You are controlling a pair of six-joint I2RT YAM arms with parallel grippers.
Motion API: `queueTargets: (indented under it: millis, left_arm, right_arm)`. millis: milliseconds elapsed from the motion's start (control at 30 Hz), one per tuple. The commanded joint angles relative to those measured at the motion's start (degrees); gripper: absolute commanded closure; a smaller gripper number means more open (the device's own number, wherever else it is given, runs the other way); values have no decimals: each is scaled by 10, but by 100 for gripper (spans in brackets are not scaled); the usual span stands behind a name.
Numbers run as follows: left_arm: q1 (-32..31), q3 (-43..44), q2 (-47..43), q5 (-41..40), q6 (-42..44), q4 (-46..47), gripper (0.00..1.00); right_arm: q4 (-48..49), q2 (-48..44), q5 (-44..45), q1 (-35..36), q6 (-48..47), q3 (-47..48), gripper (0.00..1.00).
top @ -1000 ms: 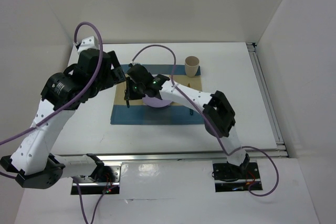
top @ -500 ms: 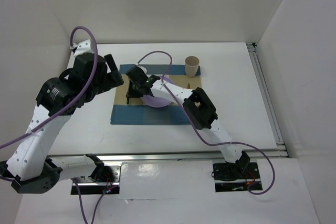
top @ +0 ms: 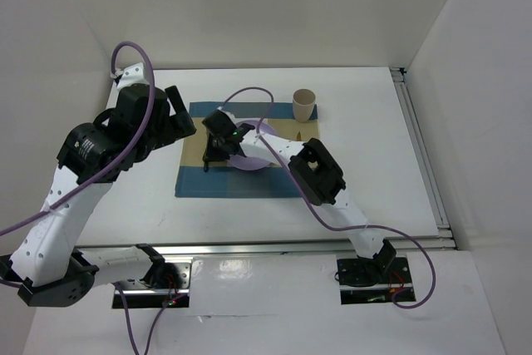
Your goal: Set the dinner table for one person
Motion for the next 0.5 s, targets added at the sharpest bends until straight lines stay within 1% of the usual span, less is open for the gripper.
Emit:
queueTargets:
  millis: [0,67,167,333,467]
  left_arm:
    - [2,0,-8,-13,8,9,0]
    - [2,0,-8,-13,8,9,0]
    - [2,0,-14,-13,8,9,0]
    - [2,0,-14,-13,8,9,0]
    - [2,-5,-14,-13,8,9,0]
  right_arm:
    - [18,-48,6,9,3,-8,96]
    - [12,-48,6,9,8,-8,95]
    - [12,-48,-1,9,8,-16,87]
    - [26,-84,12,21,8,-59,88]
    - [26,-94,12,21,8,-67,88]
